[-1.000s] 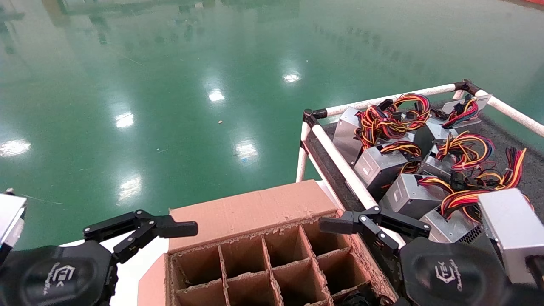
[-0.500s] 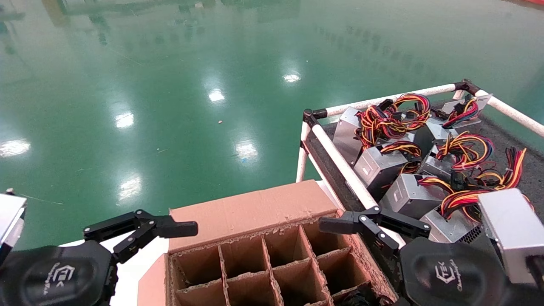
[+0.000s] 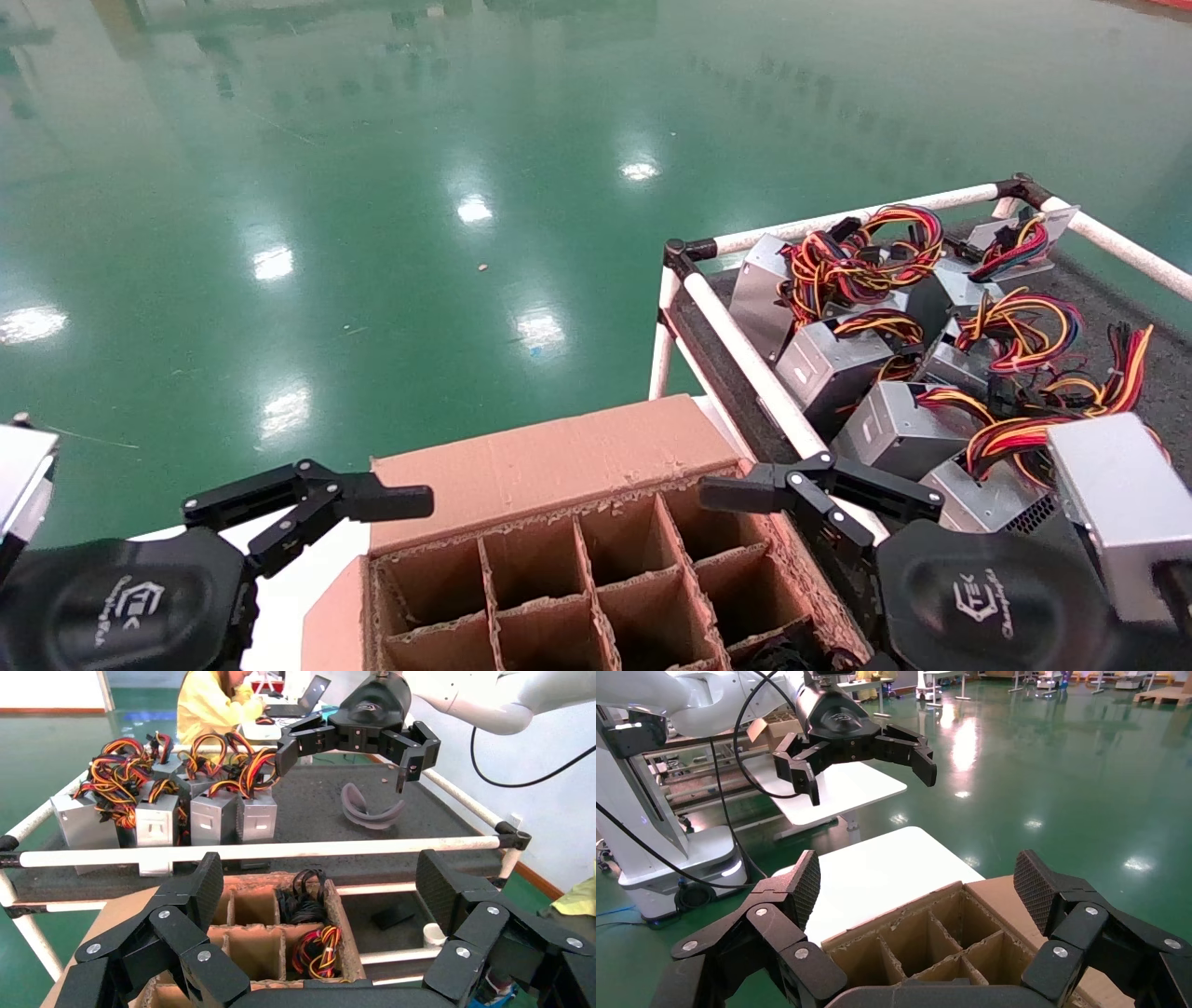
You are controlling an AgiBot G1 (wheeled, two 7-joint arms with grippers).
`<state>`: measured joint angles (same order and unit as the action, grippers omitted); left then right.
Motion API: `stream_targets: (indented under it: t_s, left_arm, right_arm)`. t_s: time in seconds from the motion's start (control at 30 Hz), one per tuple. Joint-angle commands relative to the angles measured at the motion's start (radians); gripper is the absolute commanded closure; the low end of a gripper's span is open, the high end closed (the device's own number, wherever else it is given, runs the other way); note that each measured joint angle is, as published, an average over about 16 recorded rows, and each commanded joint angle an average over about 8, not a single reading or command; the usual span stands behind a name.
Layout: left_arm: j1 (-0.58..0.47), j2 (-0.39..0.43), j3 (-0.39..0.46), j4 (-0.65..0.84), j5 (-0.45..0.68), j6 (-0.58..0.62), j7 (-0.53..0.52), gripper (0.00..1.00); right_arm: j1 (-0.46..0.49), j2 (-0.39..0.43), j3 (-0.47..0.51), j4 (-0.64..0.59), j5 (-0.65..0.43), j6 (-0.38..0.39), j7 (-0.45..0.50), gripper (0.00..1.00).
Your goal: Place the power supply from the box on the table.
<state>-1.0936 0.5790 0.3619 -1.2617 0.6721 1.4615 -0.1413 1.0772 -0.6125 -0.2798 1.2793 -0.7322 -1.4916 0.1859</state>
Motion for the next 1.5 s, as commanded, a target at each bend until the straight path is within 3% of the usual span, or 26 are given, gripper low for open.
stream_targets:
  t_s: [0.03, 1.5]
  left_arm:
    - [0.000, 0.000, 0.000, 0.000, 0.000, 0.000, 0.000, 1.00]
    - [0.000, 0.000, 0.000, 0.000, 0.000, 0.000, 0.000, 1.00]
  right_arm:
    - [0.000, 0.000, 0.000, 0.000, 0.000, 0.000, 0.000, 0.00]
    - [0.000, 0.000, 0.000, 0.000, 0.000, 0.000, 0.000, 0.00]
